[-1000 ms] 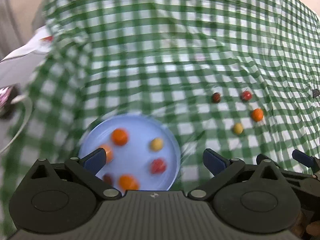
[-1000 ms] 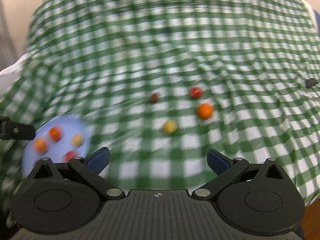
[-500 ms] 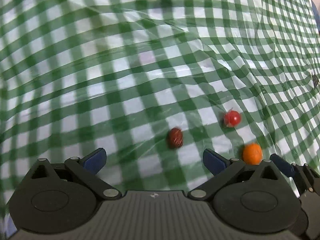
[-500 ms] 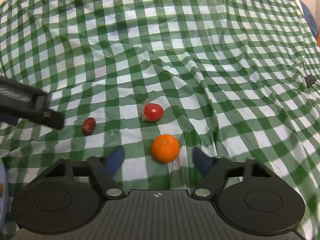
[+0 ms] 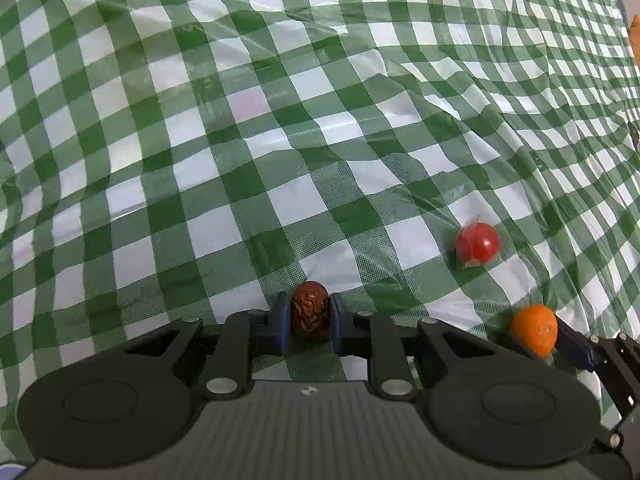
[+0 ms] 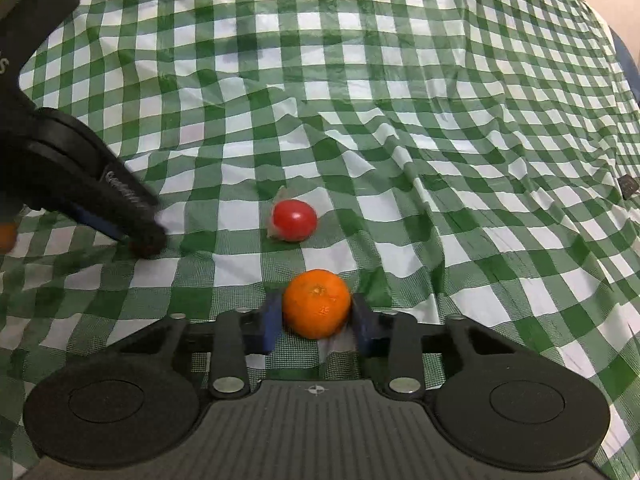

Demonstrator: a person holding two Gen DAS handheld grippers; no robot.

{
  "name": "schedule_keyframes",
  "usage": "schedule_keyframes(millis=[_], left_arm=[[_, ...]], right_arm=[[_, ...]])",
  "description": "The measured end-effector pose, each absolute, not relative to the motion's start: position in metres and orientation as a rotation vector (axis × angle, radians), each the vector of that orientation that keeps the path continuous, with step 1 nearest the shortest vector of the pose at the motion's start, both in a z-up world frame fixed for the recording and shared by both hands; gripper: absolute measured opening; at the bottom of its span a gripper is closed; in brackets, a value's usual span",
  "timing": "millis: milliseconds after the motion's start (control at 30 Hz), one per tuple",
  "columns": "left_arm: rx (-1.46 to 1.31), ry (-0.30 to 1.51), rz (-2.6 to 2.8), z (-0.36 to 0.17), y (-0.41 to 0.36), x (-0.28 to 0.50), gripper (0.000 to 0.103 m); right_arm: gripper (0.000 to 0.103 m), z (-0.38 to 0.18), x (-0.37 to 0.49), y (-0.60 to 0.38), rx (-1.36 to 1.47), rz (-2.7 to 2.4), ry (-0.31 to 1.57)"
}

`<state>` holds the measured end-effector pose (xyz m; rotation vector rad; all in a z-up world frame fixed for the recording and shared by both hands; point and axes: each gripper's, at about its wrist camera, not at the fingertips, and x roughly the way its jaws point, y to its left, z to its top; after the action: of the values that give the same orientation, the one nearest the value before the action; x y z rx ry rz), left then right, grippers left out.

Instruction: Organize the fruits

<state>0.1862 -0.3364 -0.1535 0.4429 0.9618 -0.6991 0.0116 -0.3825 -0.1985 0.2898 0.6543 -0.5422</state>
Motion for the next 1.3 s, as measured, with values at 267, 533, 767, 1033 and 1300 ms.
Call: schedule_keyframes(millis=[267,533,767,1033,1300], left_arm=[[0.425,0.931,-0.618,-0.110,-0.278,0.169,0.022],[0.379,0.884,-0.533,-0.040,-0.171,0.119,0.022],[0.318,0.921,-0.472,-0.010,-0.085,0.061,0.022],[0.281,0.938,-0.391,0.004,-0.008,0.013,0.022],[0.232,0.902,-0.366,0.012,0.037,-0.026,0.022]], right_arm=[[0.035,-0.190,-0.004,-0.392,0.303,-0.675,0.606],[0.035,-0.131,-0.041,-0.369,0.229,-0.673,0.584],[0.035,-0.073,-0.093,-0.294,0.216,-0.449,0.606],[0.035,-0.042,-0.123,-0.197,0.256,-0.169,0.685],[0.035,-0.017,-0.141,-0.131,0.133,-0.008,0.662]])
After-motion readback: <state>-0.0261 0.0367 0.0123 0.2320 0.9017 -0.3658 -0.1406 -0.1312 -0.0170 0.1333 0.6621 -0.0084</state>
